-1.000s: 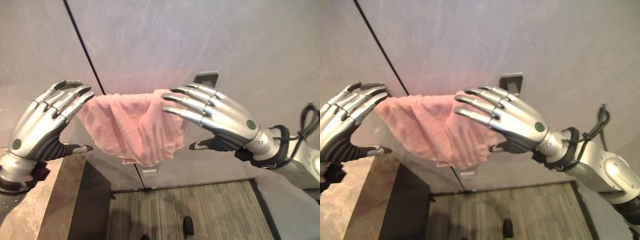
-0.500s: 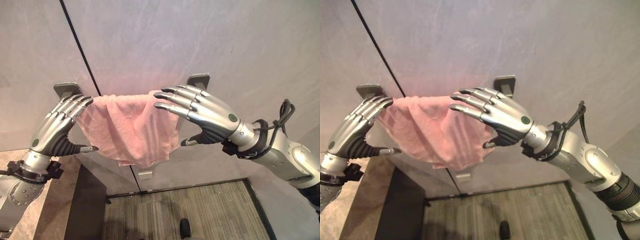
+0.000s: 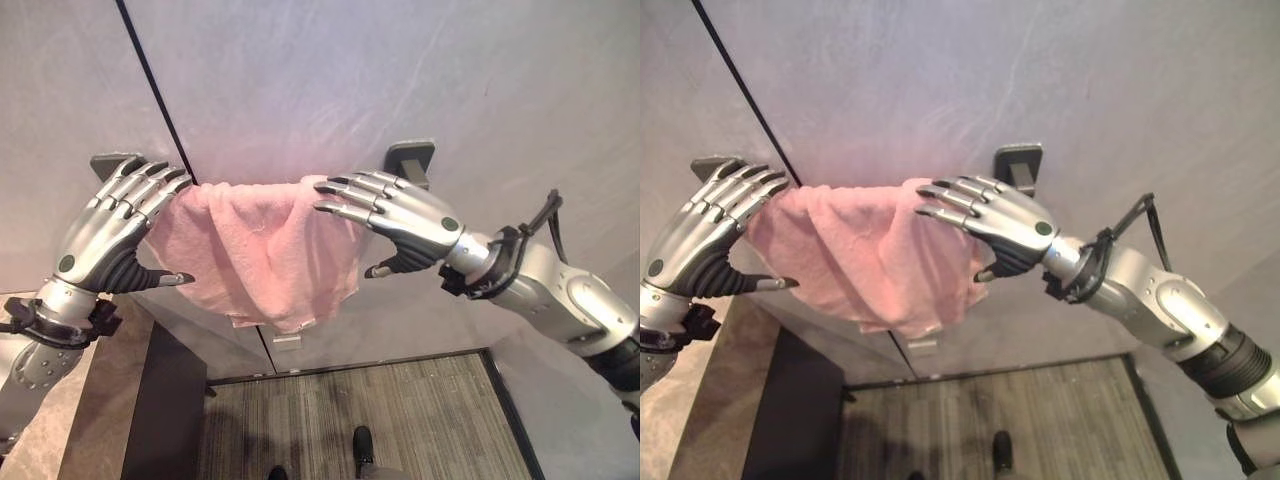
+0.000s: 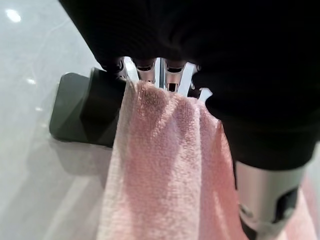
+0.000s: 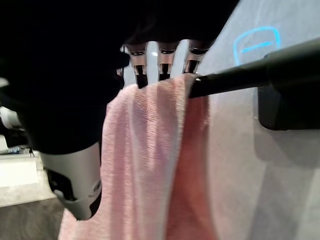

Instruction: Put brush and paste in cup on sink, flatten towel.

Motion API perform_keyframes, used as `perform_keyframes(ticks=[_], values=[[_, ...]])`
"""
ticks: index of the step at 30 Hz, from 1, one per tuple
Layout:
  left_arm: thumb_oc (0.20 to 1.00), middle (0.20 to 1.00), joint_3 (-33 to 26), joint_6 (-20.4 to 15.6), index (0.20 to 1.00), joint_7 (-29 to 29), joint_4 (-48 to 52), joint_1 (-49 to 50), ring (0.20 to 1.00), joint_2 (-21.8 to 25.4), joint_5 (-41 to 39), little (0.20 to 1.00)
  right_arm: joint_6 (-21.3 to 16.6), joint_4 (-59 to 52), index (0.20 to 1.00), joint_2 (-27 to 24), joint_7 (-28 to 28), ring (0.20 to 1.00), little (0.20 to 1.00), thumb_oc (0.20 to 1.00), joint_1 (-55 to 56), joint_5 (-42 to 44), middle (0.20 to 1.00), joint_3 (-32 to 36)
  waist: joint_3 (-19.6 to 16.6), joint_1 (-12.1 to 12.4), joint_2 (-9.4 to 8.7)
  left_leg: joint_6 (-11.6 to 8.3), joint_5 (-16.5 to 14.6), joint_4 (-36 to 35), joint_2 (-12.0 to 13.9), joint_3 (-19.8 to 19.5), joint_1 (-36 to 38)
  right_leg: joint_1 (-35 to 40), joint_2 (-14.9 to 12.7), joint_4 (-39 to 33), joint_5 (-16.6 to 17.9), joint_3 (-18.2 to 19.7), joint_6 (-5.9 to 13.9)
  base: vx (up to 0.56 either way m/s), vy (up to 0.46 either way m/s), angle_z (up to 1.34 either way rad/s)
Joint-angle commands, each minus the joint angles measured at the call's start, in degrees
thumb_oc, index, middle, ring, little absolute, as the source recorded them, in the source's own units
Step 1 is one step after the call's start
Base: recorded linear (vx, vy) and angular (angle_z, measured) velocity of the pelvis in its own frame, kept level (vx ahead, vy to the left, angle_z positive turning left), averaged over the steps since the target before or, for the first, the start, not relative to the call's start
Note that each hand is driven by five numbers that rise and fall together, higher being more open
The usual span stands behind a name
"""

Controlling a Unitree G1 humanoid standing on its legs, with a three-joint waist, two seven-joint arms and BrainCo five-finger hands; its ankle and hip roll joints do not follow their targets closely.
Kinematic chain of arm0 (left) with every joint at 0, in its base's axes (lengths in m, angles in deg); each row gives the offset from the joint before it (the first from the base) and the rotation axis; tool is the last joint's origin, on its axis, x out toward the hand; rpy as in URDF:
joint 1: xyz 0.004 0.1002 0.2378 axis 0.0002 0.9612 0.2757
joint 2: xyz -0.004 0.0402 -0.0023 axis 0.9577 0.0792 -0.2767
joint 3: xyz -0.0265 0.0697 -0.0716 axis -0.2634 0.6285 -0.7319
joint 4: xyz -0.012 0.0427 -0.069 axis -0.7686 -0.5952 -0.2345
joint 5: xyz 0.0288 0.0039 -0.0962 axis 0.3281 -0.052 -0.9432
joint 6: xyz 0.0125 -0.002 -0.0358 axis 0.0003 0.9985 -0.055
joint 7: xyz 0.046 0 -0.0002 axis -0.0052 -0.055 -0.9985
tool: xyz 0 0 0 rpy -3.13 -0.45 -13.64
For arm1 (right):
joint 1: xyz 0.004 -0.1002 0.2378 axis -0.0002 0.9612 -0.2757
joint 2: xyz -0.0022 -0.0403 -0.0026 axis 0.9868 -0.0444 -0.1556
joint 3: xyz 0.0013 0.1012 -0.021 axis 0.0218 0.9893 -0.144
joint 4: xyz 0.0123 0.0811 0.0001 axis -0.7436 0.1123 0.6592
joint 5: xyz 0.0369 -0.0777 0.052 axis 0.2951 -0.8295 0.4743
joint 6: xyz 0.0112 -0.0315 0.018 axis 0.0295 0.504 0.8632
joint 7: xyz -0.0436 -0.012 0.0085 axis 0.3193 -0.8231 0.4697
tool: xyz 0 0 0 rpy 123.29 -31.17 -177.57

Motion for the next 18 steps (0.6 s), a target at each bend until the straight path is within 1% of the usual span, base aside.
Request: perform_keyframes(ticks=[1,2,4,6,15,16,17,18], values=[[1.000,1.000,0.8,1.3,1.000,2.4,-3.4,-2.4,1.000,5.8,1.0,1.000,1.1,1.3,1.000,-1.0,-1.7,1.000,1.000,1.000,-4.1,0.8,1.000,-3.1,0.7,-0.5,-0.91,-0.35,0.3,0.4,-1.6,-0.6,-1.7,1.7,-5.7,0.4,0.3,-0.2,5.84,0.01,0.004,0.03],[1.000,1.000,1.6,1.2,1.000,3.0,-3.9,-2.4,1.000,7.0,1.8,1.000,0.8,1.8,1.000,-1.2,-2.1,1.000,1.000,1.000,-4.1,0.5,1.000,-3.8,0.7,-0.6,-0.88,-0.36,0.3,0.4,-1.7,-0.6,-1.7,1.8,-5.7,0.4,0.3,-0.2,5.81,0.01,0.004,0.04],[1.000,1.000,2.1,1.2,1.000,3.2,-4.2,-2.6,1.000,7.4,2.0,1.000,0.7,2.0,1.000,-1.3,-2.3,1.000,1.000,1.000,-4.2,0.3,1.000,-4.0,0.7,-0.6,-0.87,-0.36,0.3,0.4,-1.6,-0.7,-1.7,1.8,-5.7,0.4,0.2,-0.2,5.81,0.00,0.000,0.00],[1.000,1.000,2.3,1.0,1.000,5.1,-4.0,-1.5,1.000,8.7,2.7,1.000,0.2,2.3,1.000,-2.0,-3.4,1.000,1.000,1.000,-2.4,0.1,1.000,-4.2,0.8,-0.6,-0.61,-0.35,0.1,0.4,-1.6,-0.7,-1.5,2.0,-5.8,0.4,0.1,-0.4,5.91,0.00,0.000,0.00],[1.000,1.000,3.7,0.2,1.000,6.6,-4.6,-0.6,1.000,8.0,2.8,1.000,-1.0,4.1,1.000,-4.0,-3.3,1.000,1.000,1.000,2.4,-0.3,1.000,-3.0,0.3,-0.8,-0.25,-0.30,-0.3,0.4,-1.6,-0.5,-0.6,2.7,-5.9,0.4,-0.3,-0.2,6.09,0.00,0.000,0.00],[1.000,1.000,3.9,0.1,1.000,7.1,-4.6,-0.5,1.000,7.9,2.5,1.000,-0.8,6.0,1.000,-5.6,-2.3,1.000,1.000,1.000,3.5,-0.7,1.000,-2.0,0.2,-0.9,-0.14,-0.35,-0.4,0.4,-1.6,-0.4,-0.4,2.8,-5.9,0.4,-0.3,-0.3,6.17,0.00,0.000,0.00],[1.000,1.000,3.9,0.1,1.000,7.1,-4.5,-0.6,1.000,7.9,2.5,1.000,-0.8,6.0,1.000,-5.6,-2.3,1.000,1.000,1.000,3.5,-0.7,1.000,-1.9,0.2,-0.8,-0.15,-0.35,-0.4,0.4,-1.6,-0.4,-0.4,2.8,-5.9,0.4,-0.3,-0.2,6.17,0.00,0.000,0.00],[1.000,1.000,3.8,-0.2,1.000,7.4,-4.3,-0.4,1.000,8.0,2.1,1.000,-0.7,7.3,1.000,-6.7,-1.0,1.000,1.000,1.000,4.5,-0.8,1.000,-0.2,0.1,-0.9,-0.06,-0.36,-0.4,0.4,-1.6,-0.3,-0.3,2.9,-5.9,0.4,-0.4,-0.3,6.21,0.00,0.000,0.00]])
